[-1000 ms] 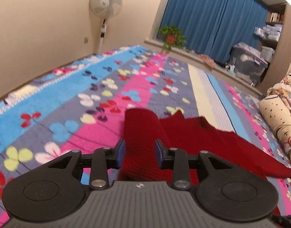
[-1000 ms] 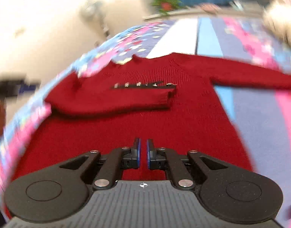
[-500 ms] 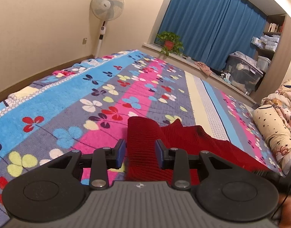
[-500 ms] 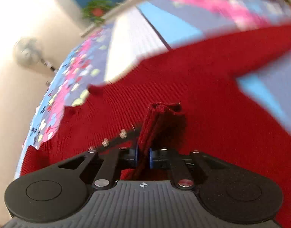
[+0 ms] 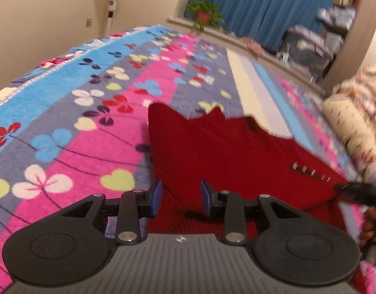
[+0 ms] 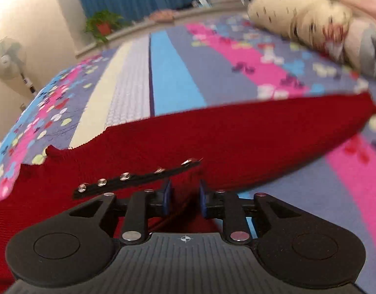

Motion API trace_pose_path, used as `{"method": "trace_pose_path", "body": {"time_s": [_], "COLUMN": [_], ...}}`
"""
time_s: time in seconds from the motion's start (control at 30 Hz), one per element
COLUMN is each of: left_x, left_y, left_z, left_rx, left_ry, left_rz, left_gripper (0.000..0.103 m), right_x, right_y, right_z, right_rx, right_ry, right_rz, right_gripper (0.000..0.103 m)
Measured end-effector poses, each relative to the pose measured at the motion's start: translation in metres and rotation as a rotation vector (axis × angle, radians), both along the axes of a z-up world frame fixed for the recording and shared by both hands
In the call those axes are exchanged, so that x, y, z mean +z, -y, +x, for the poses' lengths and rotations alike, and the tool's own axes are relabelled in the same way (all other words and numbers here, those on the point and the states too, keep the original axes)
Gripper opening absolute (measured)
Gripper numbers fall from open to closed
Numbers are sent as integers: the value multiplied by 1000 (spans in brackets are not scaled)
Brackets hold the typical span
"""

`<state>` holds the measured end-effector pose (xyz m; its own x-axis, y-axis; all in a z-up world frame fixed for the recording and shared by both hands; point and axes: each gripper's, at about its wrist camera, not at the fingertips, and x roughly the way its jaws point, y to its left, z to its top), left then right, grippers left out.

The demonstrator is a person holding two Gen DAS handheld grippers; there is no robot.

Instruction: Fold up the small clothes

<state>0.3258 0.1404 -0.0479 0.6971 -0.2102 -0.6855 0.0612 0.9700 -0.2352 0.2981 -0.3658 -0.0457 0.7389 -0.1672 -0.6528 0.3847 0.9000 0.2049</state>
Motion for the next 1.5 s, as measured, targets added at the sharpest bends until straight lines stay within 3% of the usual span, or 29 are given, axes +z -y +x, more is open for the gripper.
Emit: {"method": "trace_pose_path", "body": {"time_s": [0.1,0.2,0.43,0.63,0.8,1.0,1.13,1.17,1.2,1.27,1.4,1.5], "left_x": [-26,-45,-15,-13,-15,-16,-12,-12,-11,-10,-5,-2], "left_y": [3,1,11,21,18,14,7,6,5,2,-3,-6], "left_z": [7,11,4,8,11,13,13,13,13,13,13,13], "left_rx": [11,29,24,11,13,10,17,18,18,23,43,52], "left_ry": [-62,-137,-72,-75,-75,-78,-67,-66,-66,-65,-54,-49], "left_rz": [62,98,111,133,140,153,149,150,151,153,141,139], "left_gripper": [38,50,49,49,49,49,49,49,49,49,49,49], "right_x": [-1,2,-13,-37,-57,-59,-55,-54,-53,-46,-2,38], "right_y": [20,55,165,246,278,287,281,278,276,268,207,122], "right_z": [-21,-39,-77,-88,-84,-67,-55,-52,-51,-49,-27,-9], "right_rx": [47,49,-108,-300,-399,-443,-479,-482,-483,-488,-404,-182], "right_ry": [26,22,31,72,116,149,137,131,126,135,208,341], "right_rz": [-15,3,131,298,410,411,357,334,315,252,-95,-262], "right_gripper": [26,26,27,41,44,44,44,36,18,14,13,13]}}
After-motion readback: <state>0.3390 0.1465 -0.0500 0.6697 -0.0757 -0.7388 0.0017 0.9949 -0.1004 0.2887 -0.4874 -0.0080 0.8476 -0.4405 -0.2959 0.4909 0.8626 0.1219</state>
